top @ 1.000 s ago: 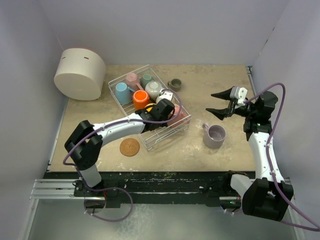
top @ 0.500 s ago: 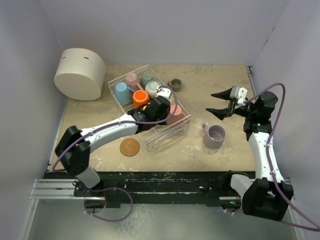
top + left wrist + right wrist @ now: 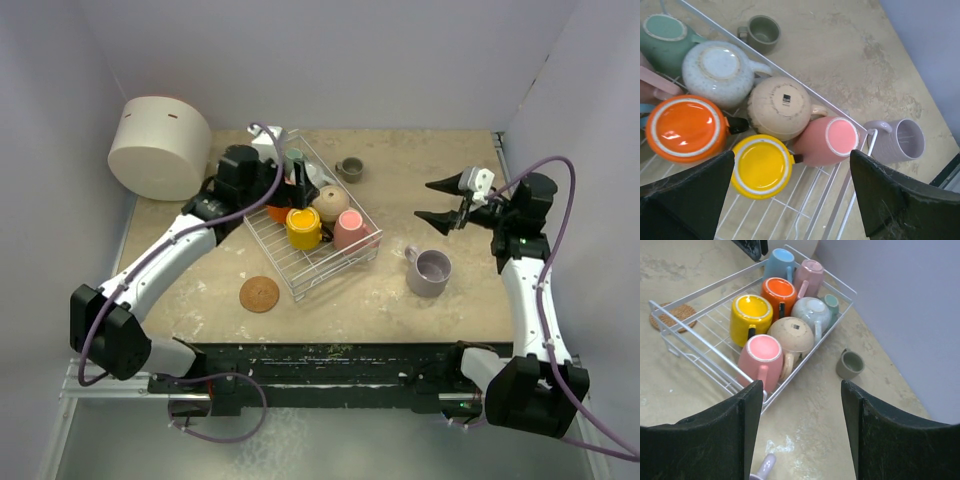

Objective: Load the cups into the dish rack
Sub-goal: Turn the cup upside down in the dish rack, then pick up the cup at the center of the board.

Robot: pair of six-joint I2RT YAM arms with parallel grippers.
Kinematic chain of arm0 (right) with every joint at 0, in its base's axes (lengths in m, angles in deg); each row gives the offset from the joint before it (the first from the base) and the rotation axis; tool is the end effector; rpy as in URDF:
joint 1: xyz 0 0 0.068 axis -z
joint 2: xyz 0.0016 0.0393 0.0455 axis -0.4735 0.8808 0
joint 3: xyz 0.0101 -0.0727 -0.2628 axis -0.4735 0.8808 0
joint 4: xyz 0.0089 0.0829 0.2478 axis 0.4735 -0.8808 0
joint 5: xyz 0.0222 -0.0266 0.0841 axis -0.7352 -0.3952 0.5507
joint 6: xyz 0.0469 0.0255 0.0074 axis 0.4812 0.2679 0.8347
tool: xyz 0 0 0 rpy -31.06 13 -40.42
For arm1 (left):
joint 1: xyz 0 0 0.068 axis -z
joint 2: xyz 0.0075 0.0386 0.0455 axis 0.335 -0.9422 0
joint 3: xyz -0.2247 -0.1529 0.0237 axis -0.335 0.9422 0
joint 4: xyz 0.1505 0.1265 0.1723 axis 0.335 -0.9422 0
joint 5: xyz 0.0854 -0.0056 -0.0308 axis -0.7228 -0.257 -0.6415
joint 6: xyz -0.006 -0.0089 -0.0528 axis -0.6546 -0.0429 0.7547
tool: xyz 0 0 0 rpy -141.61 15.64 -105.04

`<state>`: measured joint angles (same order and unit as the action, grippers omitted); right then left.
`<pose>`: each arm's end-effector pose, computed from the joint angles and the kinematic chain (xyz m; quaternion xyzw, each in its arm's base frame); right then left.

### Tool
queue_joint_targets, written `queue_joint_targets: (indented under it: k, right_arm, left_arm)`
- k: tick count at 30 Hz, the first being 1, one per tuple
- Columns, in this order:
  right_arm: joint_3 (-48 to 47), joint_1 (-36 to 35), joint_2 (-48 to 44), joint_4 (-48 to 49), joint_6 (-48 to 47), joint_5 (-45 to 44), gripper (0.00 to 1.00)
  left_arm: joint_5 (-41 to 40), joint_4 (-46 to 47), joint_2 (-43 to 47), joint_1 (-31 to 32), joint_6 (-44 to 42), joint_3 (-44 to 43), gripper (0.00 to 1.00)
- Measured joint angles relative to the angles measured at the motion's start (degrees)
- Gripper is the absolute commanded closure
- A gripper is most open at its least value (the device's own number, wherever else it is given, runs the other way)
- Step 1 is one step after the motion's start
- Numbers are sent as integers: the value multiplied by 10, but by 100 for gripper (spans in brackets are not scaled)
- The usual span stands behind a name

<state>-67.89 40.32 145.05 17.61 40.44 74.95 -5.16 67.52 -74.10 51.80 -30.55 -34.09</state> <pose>0.2276 -0.0135 0.3484 -0.4820 0.5237 0.2488 0.6569 0.2721 -0.1754 0.3444 0.0909 0.8264 -0.2905 0.4737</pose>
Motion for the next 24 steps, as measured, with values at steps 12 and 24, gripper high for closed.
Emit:
queue_joint_targets:
  k: [12,24]
  right_arm:
    - [-138,0,17,-257,-161,-137,36]
    - [-156,-55,85,-442,-216,-372,34]
  left_arm:
    - [156,-37,81,-120,-61,4,0]
    - [135,-33,160,-134,-92,29,0]
